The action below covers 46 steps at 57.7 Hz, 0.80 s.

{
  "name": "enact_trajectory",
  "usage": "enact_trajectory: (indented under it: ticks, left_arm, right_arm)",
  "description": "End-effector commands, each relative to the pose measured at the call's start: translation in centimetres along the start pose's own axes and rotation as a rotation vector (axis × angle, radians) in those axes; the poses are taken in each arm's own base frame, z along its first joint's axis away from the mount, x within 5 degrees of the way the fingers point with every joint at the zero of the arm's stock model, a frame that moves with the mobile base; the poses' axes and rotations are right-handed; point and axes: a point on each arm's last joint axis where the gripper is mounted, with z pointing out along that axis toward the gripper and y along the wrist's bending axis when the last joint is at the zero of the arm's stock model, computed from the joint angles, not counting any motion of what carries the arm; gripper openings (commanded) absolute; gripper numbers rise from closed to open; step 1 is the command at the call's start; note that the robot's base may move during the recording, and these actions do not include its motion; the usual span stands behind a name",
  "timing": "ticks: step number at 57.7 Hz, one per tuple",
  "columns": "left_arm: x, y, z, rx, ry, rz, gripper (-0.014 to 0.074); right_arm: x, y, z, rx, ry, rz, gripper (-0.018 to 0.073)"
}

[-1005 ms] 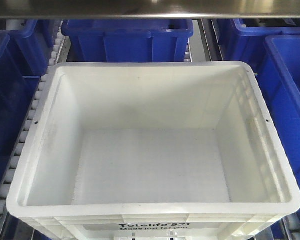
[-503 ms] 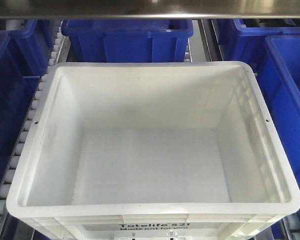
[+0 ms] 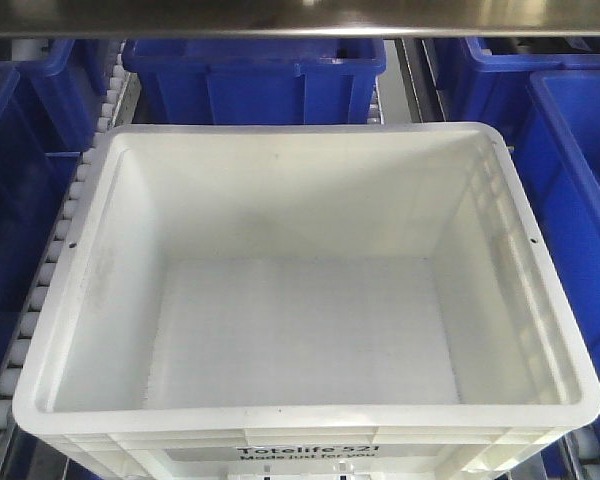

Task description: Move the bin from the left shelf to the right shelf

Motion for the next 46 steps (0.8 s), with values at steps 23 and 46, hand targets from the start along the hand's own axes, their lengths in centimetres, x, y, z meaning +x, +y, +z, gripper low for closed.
enact_trajectory:
  ticks: [23, 46]
  left_arm:
    - [-0.1, 0.0, 0.0, 0.006, -0.066, -0.010, -0.0007]
    - [-0.1, 0.0, 0.0, 0.006, -0.066, -0.010, -0.0007]
  right_arm:
    - [1.8, -1.3, 1.7, 0.332, -0.329, -0.020, -0.0008]
    - [5.7, -1.8, 3.0, 0.340, -0.282, -0.026, -0.0008]
